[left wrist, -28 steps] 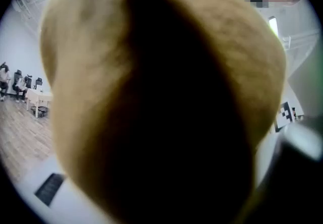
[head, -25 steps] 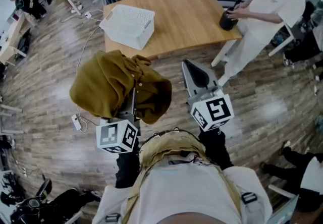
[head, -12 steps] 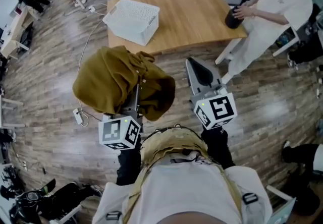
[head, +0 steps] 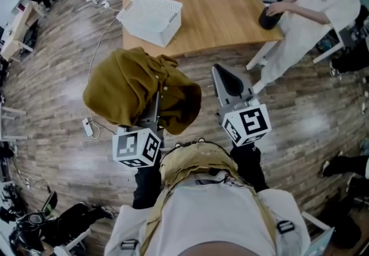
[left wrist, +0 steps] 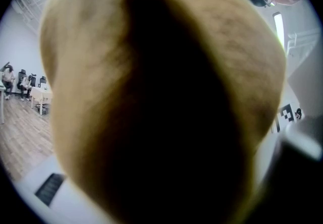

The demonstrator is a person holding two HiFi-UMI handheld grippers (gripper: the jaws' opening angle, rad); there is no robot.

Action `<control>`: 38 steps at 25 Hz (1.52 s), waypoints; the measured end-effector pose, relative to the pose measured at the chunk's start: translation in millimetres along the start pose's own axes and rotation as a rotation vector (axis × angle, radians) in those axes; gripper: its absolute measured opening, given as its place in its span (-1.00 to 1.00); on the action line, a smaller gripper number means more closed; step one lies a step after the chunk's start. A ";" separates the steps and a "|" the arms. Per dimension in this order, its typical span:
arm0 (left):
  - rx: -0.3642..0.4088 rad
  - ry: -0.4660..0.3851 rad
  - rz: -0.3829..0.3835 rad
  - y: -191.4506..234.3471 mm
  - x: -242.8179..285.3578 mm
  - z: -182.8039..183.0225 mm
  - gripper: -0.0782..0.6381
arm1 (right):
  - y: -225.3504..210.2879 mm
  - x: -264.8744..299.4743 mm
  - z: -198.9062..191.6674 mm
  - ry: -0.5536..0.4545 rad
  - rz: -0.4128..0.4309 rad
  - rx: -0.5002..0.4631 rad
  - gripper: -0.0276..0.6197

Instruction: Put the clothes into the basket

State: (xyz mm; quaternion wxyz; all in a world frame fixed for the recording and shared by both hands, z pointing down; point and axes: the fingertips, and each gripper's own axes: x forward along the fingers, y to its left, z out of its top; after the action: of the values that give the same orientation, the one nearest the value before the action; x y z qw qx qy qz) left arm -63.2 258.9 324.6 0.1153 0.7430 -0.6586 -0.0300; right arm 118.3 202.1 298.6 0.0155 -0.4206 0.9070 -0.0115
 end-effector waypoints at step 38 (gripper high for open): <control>-0.002 0.116 0.055 25.5 89.7 -35.8 -0.03 | -59.4 73.2 -89.3 0.172 0.049 0.141 -0.85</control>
State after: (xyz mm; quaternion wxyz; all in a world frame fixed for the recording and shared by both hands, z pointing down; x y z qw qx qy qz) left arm -69.2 172.4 374.4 0.1548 0.7250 -0.6709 0.0155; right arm 113.0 108.5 388.5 -0.0323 -0.3935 0.9120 -0.1110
